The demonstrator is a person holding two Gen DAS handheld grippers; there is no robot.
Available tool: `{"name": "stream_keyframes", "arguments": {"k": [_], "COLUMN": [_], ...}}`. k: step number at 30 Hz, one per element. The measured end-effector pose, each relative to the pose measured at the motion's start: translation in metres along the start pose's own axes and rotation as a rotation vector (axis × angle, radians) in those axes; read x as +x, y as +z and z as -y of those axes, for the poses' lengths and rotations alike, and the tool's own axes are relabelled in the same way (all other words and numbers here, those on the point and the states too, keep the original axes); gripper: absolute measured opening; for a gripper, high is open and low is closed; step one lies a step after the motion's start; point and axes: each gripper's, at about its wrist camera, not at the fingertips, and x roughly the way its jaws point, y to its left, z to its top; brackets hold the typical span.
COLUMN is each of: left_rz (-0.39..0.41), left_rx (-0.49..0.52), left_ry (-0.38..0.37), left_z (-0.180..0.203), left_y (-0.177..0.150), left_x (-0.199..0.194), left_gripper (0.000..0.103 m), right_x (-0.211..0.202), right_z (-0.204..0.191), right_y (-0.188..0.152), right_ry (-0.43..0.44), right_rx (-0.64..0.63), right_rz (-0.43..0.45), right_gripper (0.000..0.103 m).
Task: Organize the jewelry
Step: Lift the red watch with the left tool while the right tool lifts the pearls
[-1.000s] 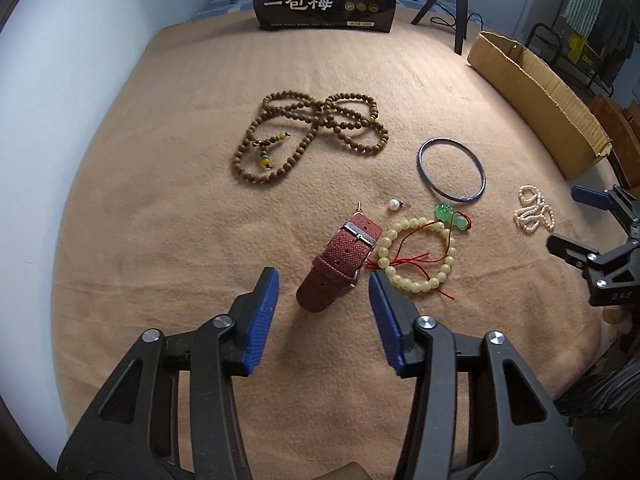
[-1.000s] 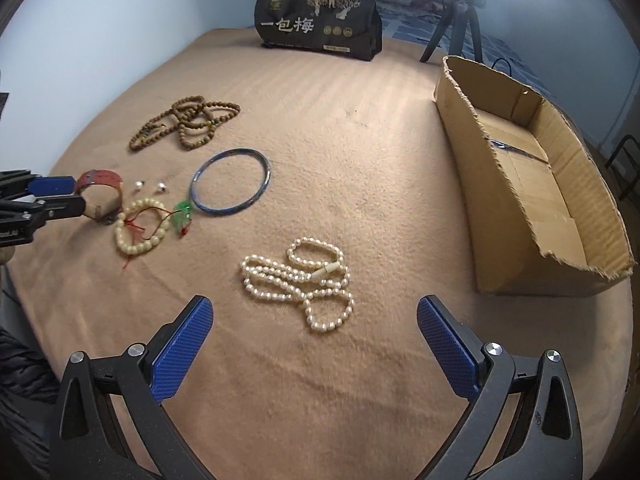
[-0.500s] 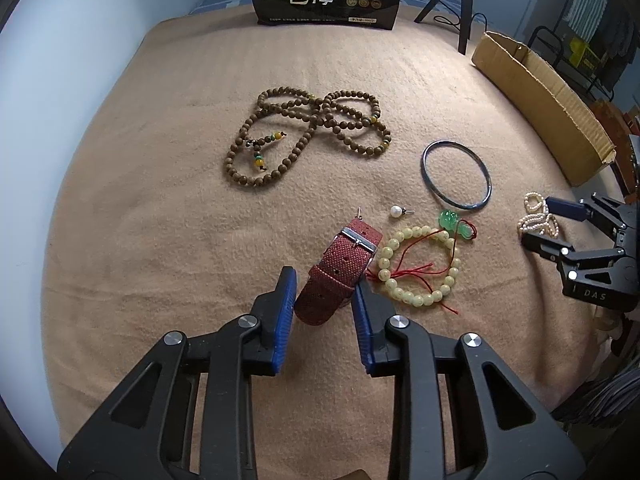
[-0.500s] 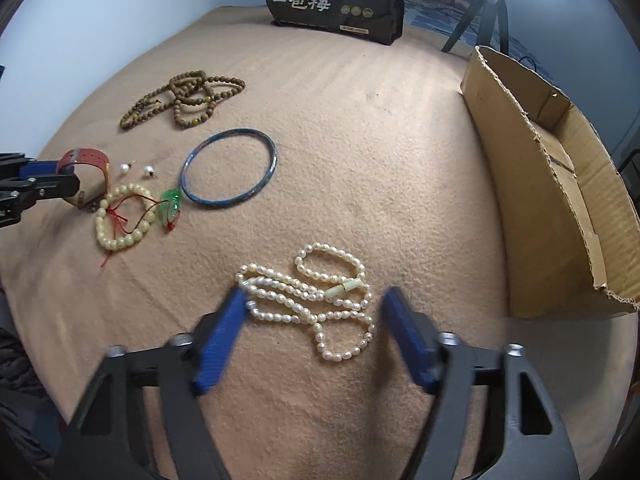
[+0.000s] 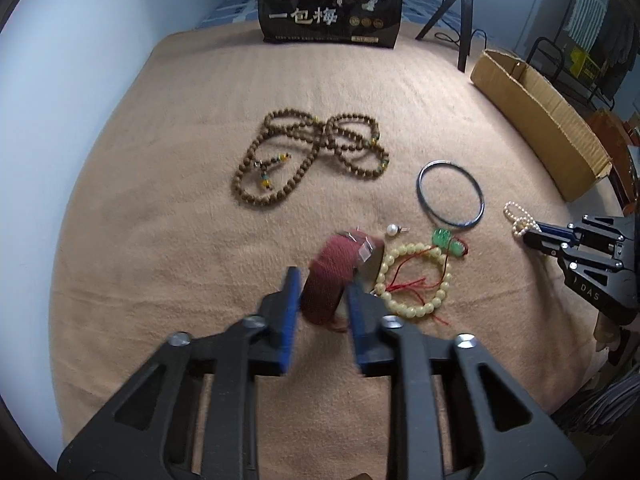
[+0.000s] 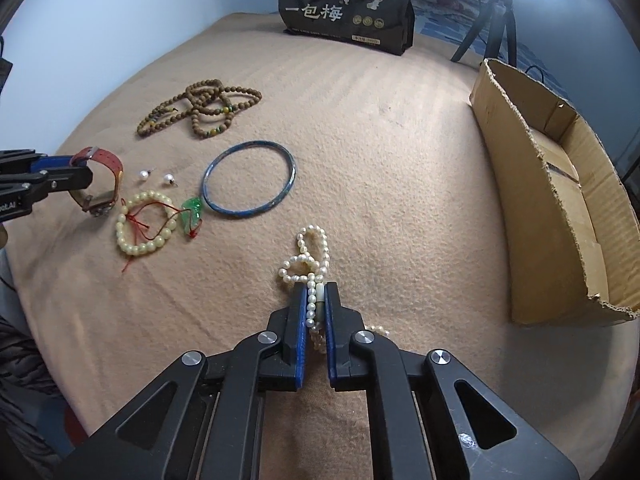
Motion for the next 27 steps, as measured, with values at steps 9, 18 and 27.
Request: {"name": "stream_keyframes", "arguments": {"k": [9, 18, 27], "left_rz": [0.073, 0.143, 0.208], "left_rx": [-0.009, 0.005, 0.036], "left_ry": [-0.016, -0.040, -0.087], "left_z": [0.007, 0.027, 0.064], "left_y": [0.018, 0.036, 0.060], "left_x": [-0.021, -0.042, -0.060], "left_gripper": [0.016, 0.016, 0.016], "right_x": [-0.025, -0.069, -0.106], "right_z": [-0.001, 0.004, 0.024], "right_y": [0.013, 0.031, 0.042], "right_ry": [0.012, 0.023, -0.004], "right_rx": [0.014, 0.020, 0.059], "right_rz": [0.073, 0.189, 0.288], "right_gripper": [0.006, 0.003, 0.003]}}
